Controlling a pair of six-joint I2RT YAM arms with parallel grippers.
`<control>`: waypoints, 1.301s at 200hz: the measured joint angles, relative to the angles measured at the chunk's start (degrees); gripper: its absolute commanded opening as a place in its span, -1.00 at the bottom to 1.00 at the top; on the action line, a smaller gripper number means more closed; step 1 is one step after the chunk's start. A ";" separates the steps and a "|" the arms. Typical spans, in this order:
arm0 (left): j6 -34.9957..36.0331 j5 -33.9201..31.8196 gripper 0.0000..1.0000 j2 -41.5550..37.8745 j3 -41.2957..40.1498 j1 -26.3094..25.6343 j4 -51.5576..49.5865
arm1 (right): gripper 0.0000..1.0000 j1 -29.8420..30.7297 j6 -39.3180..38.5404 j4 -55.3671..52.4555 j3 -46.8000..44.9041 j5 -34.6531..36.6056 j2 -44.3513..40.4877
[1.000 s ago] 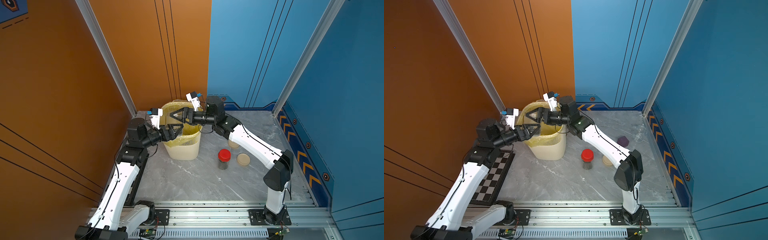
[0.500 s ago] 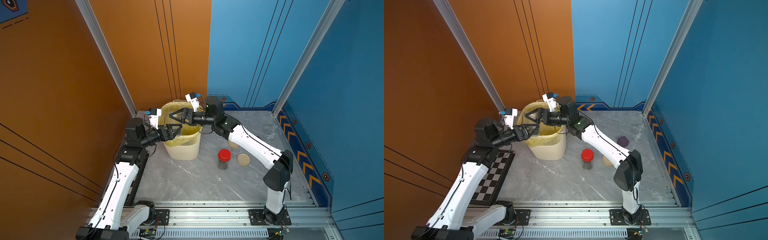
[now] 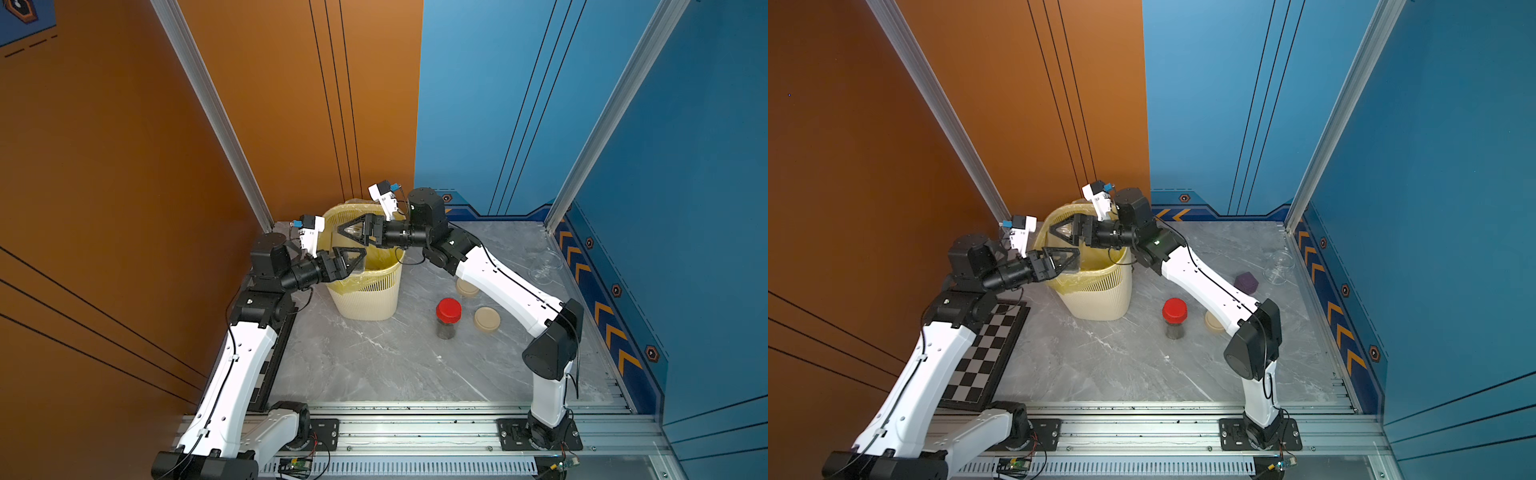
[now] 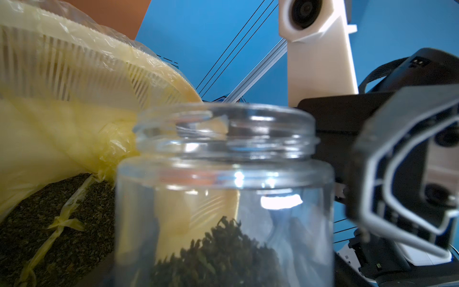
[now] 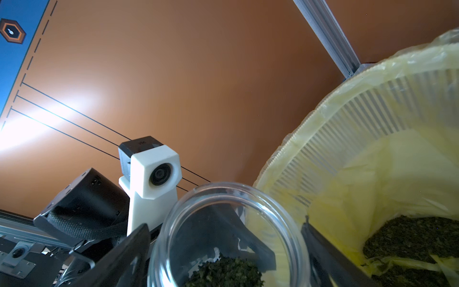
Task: Empty moldy tea leaves from jars
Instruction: Pour the moldy tea leaves from the jar into the trash bin.
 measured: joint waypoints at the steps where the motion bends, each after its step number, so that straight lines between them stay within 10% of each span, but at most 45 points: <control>1: -0.02 0.00 0.15 0.02 0.02 -0.02 -0.02 | 0.83 0.02 -0.11 -0.09 0.02 0.07 0.02; 53: -0.20 0.22 0.15 1.01 0.33 -0.68 -0.72 | 0.78 0.37 -2.95 -4.02 1.95 1.68 0.90; 149: -0.24 1.16 0.20 2.34 1.66 -0.85 -1.60 | 0.12 0.31 -5.44 -7.04 3.96 3.10 1.05; 260: -1.01 1.18 0.98 3.96 3.04 -0.87 -0.94 | -0.14 -0.17 -6.23 -9.40 7.13 2.95 2.58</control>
